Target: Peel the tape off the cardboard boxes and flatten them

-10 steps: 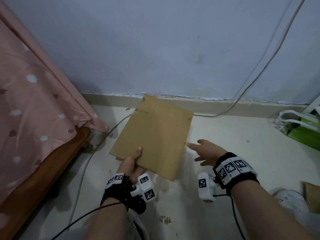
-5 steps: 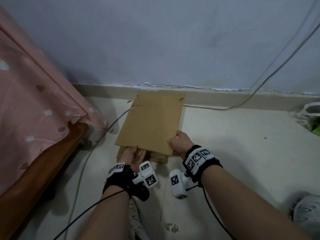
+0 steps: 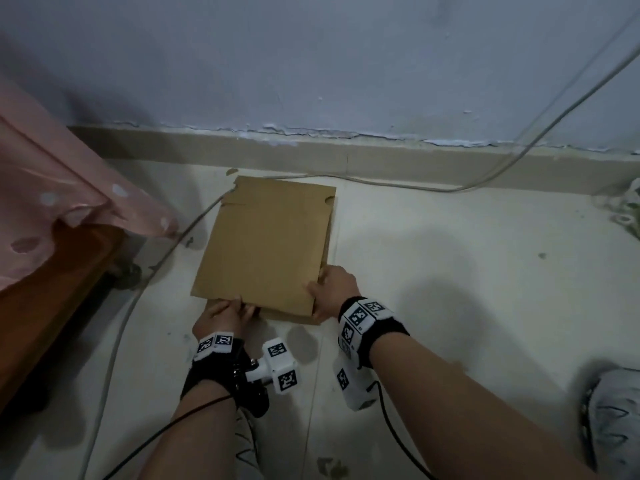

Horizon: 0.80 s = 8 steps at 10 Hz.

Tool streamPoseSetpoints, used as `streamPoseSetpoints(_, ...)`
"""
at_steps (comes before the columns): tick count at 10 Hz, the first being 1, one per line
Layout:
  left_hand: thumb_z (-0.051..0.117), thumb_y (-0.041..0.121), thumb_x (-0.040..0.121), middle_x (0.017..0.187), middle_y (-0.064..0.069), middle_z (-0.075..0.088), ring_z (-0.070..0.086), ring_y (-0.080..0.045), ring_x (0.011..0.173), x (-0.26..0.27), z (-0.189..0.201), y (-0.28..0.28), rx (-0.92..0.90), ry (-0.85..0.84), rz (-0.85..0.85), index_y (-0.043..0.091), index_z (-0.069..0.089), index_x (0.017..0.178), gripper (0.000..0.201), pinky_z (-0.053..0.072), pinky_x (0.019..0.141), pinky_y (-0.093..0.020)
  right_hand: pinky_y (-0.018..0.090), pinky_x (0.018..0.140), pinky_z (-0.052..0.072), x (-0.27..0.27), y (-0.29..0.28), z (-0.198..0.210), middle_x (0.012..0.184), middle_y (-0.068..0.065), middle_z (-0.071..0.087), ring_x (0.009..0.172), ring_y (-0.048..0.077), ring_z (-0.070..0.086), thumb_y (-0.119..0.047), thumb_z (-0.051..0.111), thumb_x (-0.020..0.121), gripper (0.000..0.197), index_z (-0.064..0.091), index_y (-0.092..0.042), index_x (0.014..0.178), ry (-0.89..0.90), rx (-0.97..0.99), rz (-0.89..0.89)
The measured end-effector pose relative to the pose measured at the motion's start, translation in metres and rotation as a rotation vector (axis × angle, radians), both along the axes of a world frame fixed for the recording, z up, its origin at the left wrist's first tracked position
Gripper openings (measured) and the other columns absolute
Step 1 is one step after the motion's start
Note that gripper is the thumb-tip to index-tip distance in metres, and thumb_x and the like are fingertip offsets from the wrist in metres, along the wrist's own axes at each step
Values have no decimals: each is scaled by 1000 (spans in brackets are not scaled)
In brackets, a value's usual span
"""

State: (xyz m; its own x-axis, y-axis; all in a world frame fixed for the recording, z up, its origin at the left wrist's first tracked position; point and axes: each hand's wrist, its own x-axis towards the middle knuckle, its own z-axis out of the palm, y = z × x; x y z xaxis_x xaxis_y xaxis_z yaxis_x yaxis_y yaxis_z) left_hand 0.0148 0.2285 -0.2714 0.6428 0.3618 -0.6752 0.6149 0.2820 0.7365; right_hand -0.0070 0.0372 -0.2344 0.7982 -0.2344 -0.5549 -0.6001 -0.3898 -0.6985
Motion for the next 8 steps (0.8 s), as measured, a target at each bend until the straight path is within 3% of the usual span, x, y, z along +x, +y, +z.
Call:
streamPoseSetpoints(1,67,-4,86,98,-31,67,68,-34,80,-3,12,-6,17,-10,70,-12,63,107,23,59,50,-27,50,77,59,4,1,4,97,15,69,86,37,70,-34,59,94,32,59,-7,110,-13,7,-42)
streamPoseSetpoints(2,72,8,86,97,-26,68,67,-32,78,-3,30,-10,9,-8,1,-8,63,107,29,61,61,-34,50,80,58,12,0,9,104,17,68,93,37,68,-52,47,94,50,57,-5,109,17,-19,-74)
streamPoseSetpoints(3,74,22,85,93,-21,67,66,-32,82,-2,44,-8,67,-9,-44,-3,62,105,34,60,72,-40,50,79,59,14,-4,19,103,19,68,90,37,68,-50,44,93,52,58,-3,107,7,-29,-100)
streamPoseSetpoints(4,68,20,86,86,-18,66,64,-30,75,-2,62,-8,64,19,-90,-3,65,94,24,58,63,-36,48,81,59,10,-11,37,105,18,67,91,36,69,-41,46,95,41,57,-3,105,11,-41,-99)
streamPoseSetpoints(5,60,20,87,82,-19,68,61,-29,67,-5,92,-9,152,38,-158,-4,67,86,25,57,66,-39,47,83,59,-2,-19,67,104,20,67,92,36,70,-32,44,99,32,52,-2,91,34,-54,-107)
streamPoseSetpoints(6,49,32,80,106,-23,69,66,-37,89,-5,115,-17,404,-26,-309,-4,66,103,45,55,88,-44,46,86,57,-15,-33,96,103,21,66,95,37,69,-24,43,98,28,48,-3,80,14,-82,-119)
streamPoseSetpoints(7,46,28,93,115,-20,64,59,-38,106,-23,159,-39,641,-39,-541,-2,63,109,38,40,80,-30,42,87,56,-36,-49,134,101,21,64,99,39,67,-17,43,96,25,47,-2,77,47,-124,-133)
streamPoseSetpoints(8,40,26,99,122,-22,61,57,-37,112,-35,203,-70,704,-109,-709,1,62,116,38,39,83,-33,30,76,45,-63,-67,178,97,17,58,106,36,64,-14,43,98,24,53,1,84,53,-212,-152)
